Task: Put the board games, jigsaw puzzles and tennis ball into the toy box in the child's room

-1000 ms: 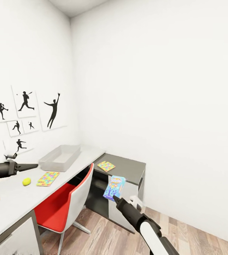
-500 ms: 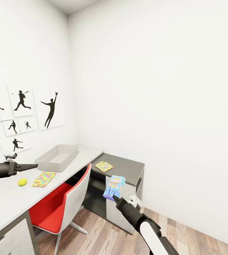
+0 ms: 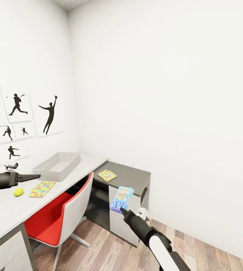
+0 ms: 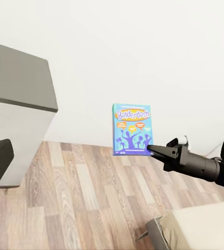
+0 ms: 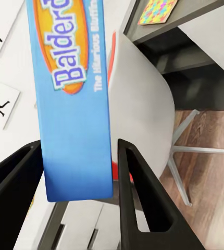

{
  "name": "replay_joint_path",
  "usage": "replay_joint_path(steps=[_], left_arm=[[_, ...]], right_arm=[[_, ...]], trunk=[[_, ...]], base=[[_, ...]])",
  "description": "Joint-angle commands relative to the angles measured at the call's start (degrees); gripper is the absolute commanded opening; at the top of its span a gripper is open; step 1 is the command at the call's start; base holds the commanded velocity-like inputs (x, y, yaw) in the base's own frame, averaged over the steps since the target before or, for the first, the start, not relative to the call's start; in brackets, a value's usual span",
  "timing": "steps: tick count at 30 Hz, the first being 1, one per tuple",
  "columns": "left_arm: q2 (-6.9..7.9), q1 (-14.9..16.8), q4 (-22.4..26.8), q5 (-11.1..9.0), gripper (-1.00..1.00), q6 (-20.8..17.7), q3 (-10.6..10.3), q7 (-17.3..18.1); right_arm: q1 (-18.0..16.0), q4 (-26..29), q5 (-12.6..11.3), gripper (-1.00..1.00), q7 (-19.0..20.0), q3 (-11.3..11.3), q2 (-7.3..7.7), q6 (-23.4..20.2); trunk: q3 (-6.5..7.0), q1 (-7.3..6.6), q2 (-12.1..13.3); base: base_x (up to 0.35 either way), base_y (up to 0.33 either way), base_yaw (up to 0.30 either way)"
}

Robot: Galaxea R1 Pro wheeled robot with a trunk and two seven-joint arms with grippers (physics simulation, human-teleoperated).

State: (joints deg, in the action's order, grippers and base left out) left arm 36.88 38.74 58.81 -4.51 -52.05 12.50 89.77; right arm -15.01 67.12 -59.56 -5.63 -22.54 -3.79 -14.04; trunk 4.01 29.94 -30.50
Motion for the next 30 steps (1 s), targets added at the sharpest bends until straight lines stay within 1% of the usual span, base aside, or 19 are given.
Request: replay_joint_path(steps=[1,7,24,30], left_arm=[[-0.01,0.02,-0.01,0.03,1.0,-0.6,-0.02,0.23],[-0.04,0.02,-0.01,0.03,1.0,-0.59,-0.02,0.23],[-0.04,0.02,-0.01,0.03,1.0,-0.59,-0.02,0.23],[-0.02,0.02,-0.01,0.03,1.0,-0.59,-0.02,0.23]], right_arm=[[-0.02,0.1,-0.56,-1.0,-0.44,-0.04,0.01,-0.11],[-0.02,0.05,-0.56,-1.0,-0.44,-0.04,0.01,-0.11],[-0.02,0.03,-0.48,-1.0,-0.36,-0.04,0.01,-0.11],[-0.02,0.06,-0.47,-1.0,-0.36,-0.04,0.01,-0.12]], trunk=[[-0.11,0.02,-0.04],[-0.49,0.02,-0.04],[-0.65,0.02,-0.04],[-0.65,0.02,-0.04]], base=[[0.0,-0.061,0.041],[0.021,-0.022,0.153],[0.092,-0.001,0.272],[0.033,0.002,0.075]])
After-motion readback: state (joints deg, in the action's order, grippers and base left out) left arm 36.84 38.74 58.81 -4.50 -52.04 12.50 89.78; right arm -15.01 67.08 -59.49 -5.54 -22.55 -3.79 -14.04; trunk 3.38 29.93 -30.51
